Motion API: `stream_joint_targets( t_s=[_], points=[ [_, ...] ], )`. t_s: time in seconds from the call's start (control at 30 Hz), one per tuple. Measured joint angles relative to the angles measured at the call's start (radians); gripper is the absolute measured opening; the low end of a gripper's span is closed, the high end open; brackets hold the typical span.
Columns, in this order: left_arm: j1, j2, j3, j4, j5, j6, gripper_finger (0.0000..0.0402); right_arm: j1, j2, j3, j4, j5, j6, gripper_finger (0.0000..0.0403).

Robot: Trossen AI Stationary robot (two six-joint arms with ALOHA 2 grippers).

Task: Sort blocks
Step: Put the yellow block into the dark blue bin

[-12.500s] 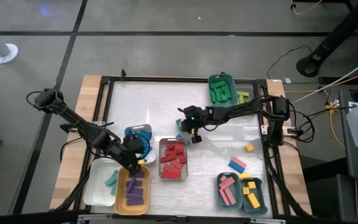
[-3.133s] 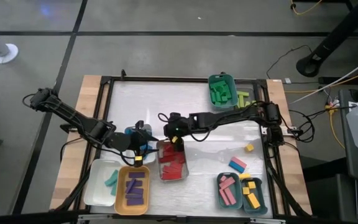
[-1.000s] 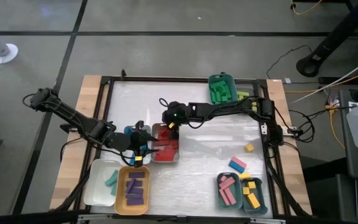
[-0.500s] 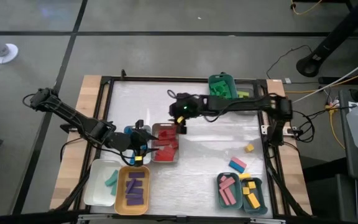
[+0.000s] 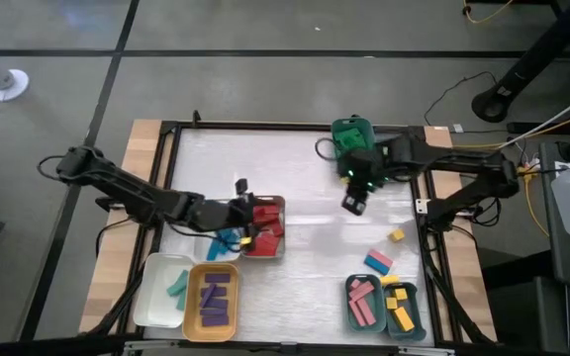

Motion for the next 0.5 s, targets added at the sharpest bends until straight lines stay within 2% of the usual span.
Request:
stream_joint_targets(
  t_s=[0.1, 0.2, 0.37, 0.5],
  points=[
    [0.047, 0.047, 0.0, 0.053, 0.0, 0.016, 0.0184, 0.069, -0.013, 0.0, -0.135, 0.092, 0.172, 0.0165],
    [0.088, 0.058, 0.0, 0.026, 0.0, -0.021, 0.0184, 0.147, -0.013, 0.0, -0.251, 0.167, 0.321, 0.0165],
    [0.12, 0.011, 0.0, -0.073, 0.027, -0.037, 0.0184, 0.248, -0.029, -0.055, -0.263, 0.138, 0.443, 0.0165],
    [0.122, -0.081, 0.0, -0.197, 0.03, -0.028, 0.0184, 0.293, -0.081, -0.178, -0.265, 0.103, 0.523, 0.0165]
  ],
)
